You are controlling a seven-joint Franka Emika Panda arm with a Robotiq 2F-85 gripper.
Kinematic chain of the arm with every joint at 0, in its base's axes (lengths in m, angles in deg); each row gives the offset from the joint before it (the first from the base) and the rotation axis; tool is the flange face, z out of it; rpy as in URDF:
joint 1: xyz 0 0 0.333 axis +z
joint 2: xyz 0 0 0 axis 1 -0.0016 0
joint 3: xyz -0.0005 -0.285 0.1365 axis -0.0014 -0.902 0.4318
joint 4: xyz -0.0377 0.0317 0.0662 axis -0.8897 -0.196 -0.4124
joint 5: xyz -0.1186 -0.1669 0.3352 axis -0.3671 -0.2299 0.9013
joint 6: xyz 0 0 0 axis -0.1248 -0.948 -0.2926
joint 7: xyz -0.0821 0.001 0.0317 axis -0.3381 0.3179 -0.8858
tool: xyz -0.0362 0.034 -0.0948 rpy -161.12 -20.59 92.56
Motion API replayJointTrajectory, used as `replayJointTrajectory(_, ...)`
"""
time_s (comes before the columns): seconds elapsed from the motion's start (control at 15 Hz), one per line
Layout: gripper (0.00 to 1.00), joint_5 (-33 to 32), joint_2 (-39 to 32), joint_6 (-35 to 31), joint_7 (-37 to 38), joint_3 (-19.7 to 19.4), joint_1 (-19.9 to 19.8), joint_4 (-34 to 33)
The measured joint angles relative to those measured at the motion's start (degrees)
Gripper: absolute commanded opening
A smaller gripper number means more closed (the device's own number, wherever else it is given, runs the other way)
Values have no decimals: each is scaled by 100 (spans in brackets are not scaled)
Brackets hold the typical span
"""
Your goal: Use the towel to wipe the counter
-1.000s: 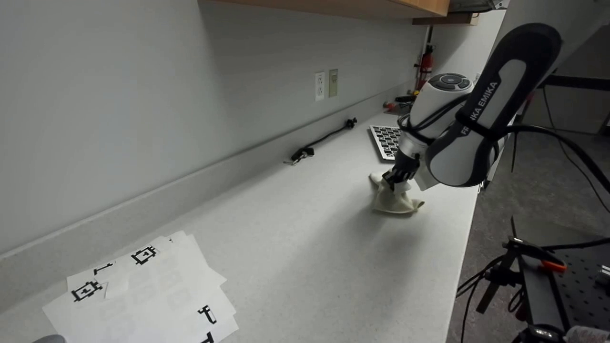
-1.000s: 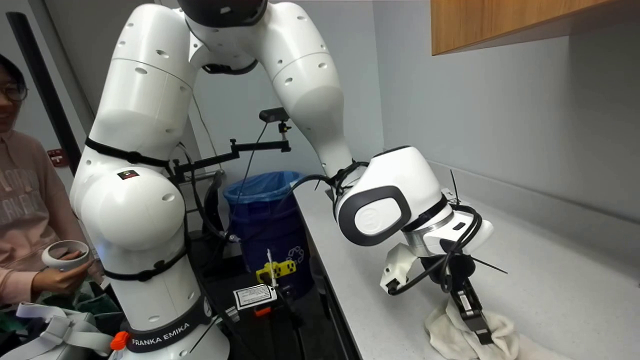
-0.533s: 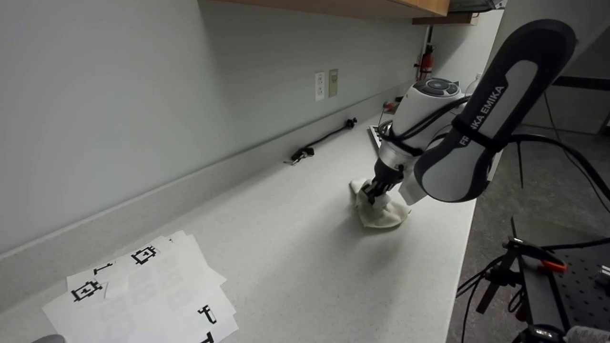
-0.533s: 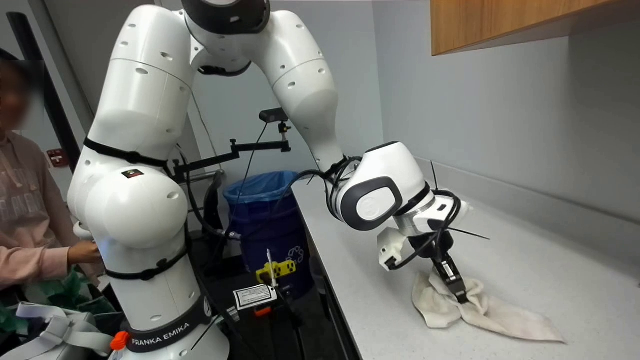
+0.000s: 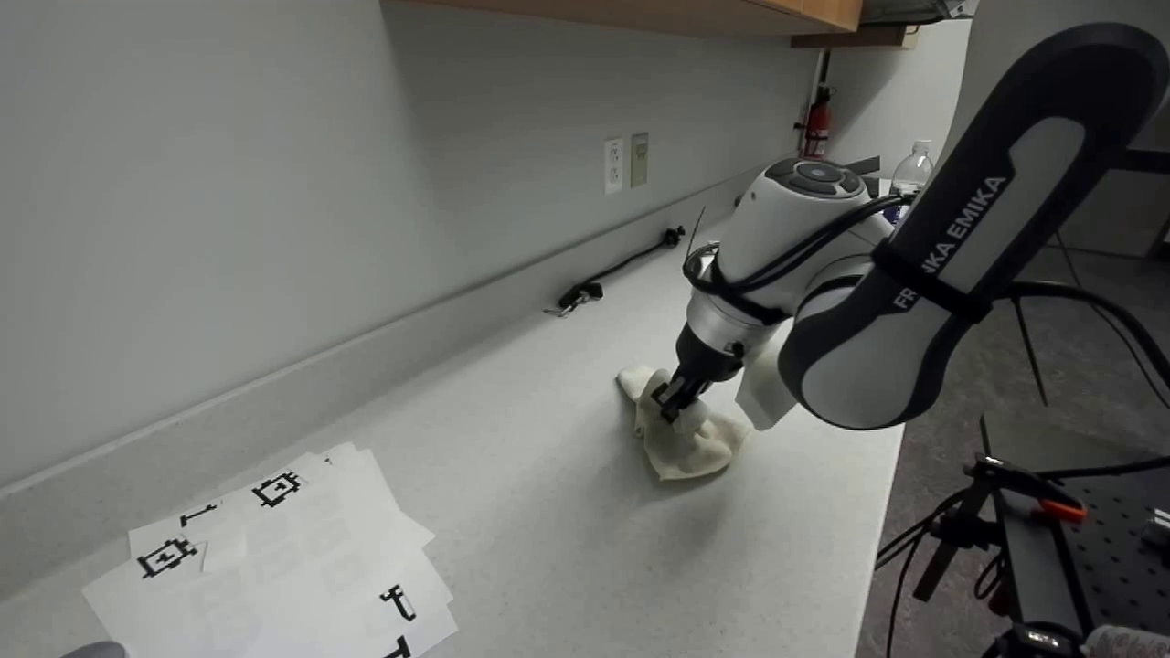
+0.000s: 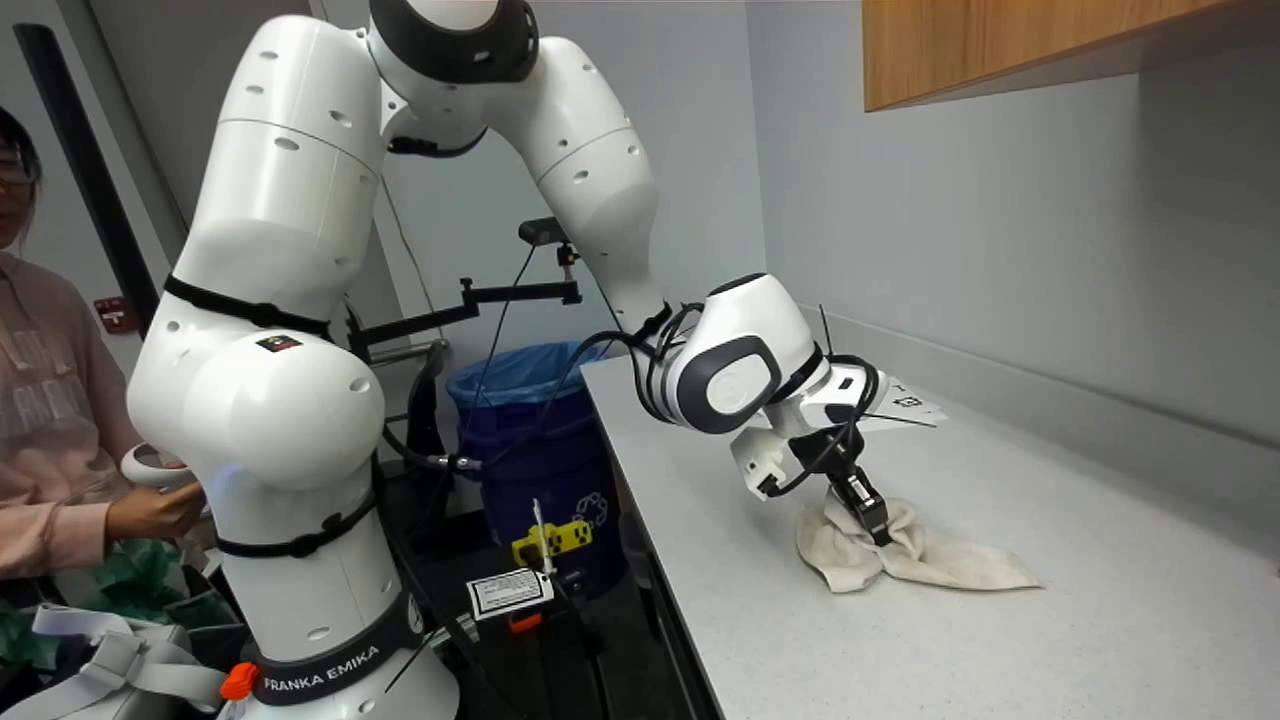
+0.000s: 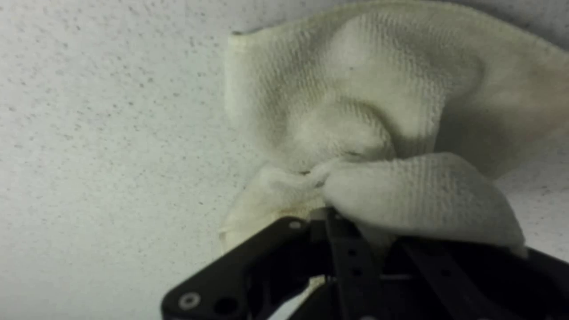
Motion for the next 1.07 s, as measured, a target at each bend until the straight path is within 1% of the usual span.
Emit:
replayJointTrajectory(0.2,2,0,-3,0,-10,-97,2,20)
replayJointTrajectory(0.4,2,0,2,0,-13,-345,-27,105)
replayJointTrajectory(0.53,2,0,44,-1,-32,-473,-123,207)
replayJointTrajectory(0.73,2,0,271,-3,-173,-485,-339,431)
replayJointTrajectory(0.87,2,-3,494,-3,-293,-470,-409,579)
replayJointTrajectory(1.07,2,-78,853,-3,-331,-477,-346,782)
